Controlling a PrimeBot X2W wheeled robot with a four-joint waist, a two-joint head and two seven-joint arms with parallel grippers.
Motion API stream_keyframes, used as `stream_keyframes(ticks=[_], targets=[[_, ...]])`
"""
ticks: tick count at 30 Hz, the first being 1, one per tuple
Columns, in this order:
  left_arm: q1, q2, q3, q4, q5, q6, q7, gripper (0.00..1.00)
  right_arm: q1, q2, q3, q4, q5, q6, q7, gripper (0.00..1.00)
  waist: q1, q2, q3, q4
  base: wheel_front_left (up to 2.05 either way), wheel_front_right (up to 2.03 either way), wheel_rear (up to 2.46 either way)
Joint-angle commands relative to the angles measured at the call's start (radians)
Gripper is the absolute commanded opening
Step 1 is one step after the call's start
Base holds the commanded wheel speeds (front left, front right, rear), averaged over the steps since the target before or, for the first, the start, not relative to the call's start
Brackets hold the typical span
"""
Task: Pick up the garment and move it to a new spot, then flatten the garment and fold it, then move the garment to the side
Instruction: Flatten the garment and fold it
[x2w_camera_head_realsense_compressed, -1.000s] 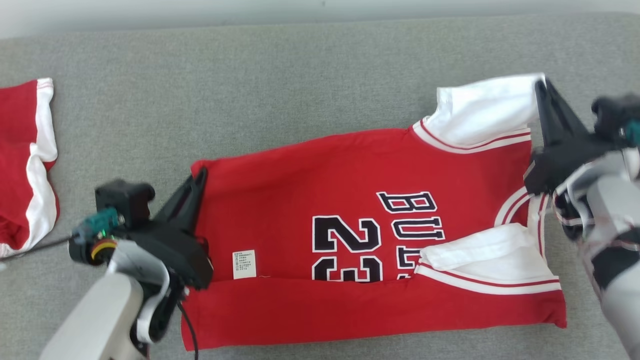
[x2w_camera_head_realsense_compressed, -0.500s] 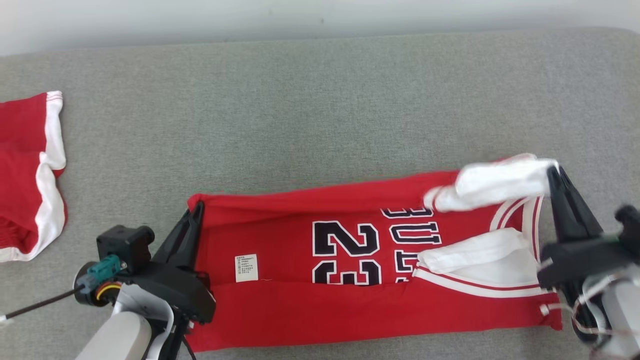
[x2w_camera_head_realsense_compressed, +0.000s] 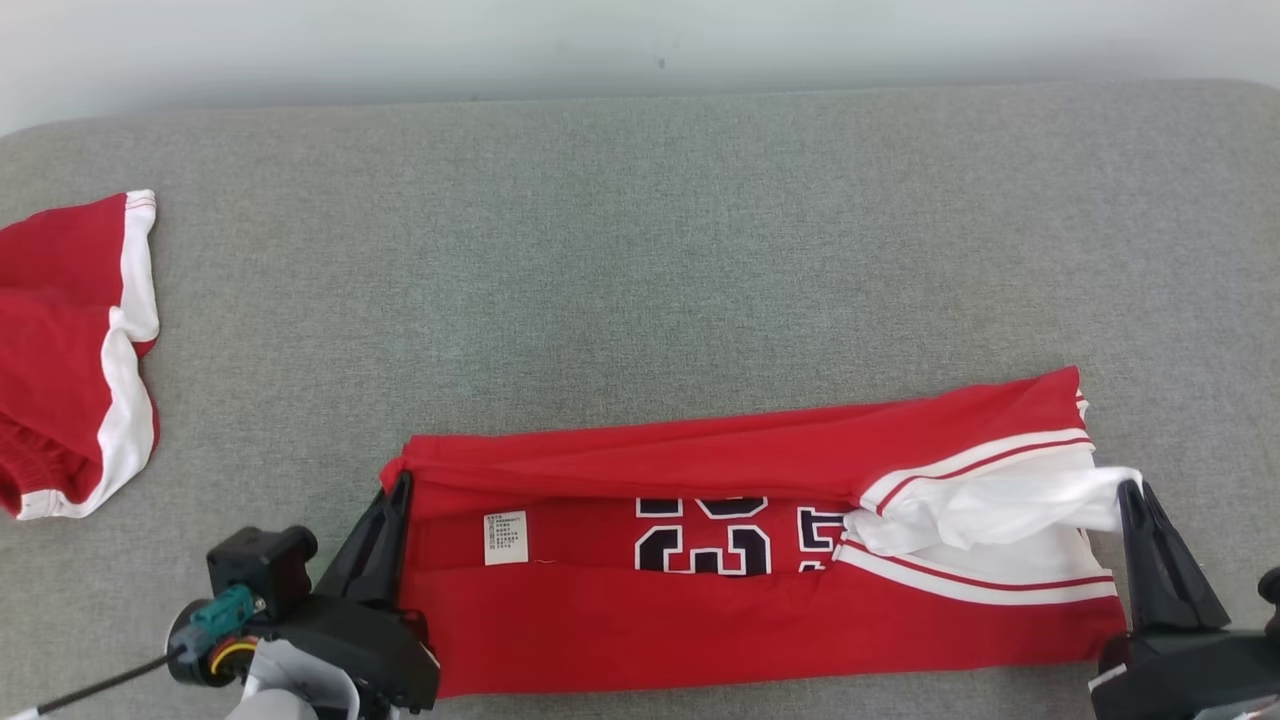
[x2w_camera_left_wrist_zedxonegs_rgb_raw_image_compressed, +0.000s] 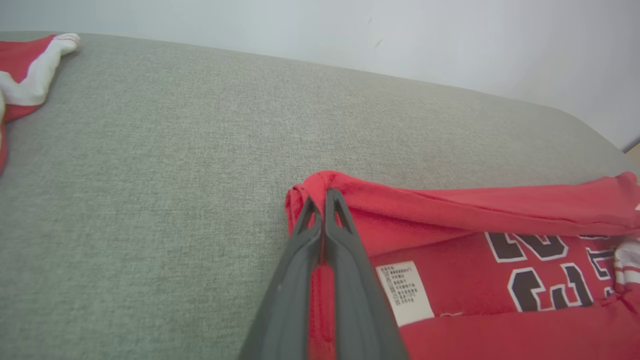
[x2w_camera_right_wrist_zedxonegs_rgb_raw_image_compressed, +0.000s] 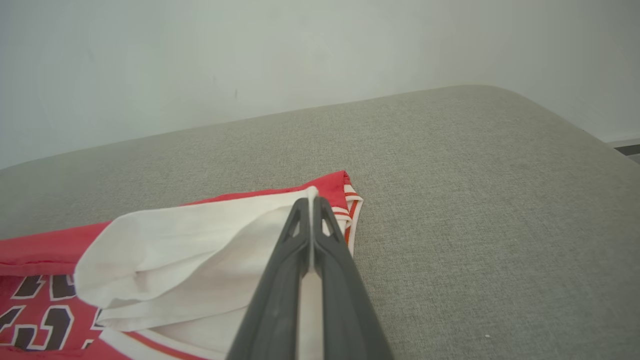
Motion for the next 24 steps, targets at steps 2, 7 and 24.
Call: stream_keyframes(ticks=[2,7,24], targets=[[0.019,-0.005,0.002,0.007,0.012,0.005,-0.024,0.89,0.027,0.012,-0.018,-0.016,-0.015,0.000,0.008,0.46,0.0001,0.0000,-0.007,0.002,0.00,0.00,0.00],[0.050,-0.016,0.020,0.008,0.022,0.013,-0.064,1.00,0.059,0.024,-0.045,-0.039,-0.027,0.000,0.018,1.00,0.0001,0.0000,-0.034,0.006,0.00,0.00,0.00],[0.217,-0.077,0.266,-0.183,0.253,0.045,-0.090,1.00,0.045,0.026,-0.101,0.010,-0.062,0.000,0.144,1.00,0.0001,0.0000,-0.124,0.051,0.00,0.00,0.00]])
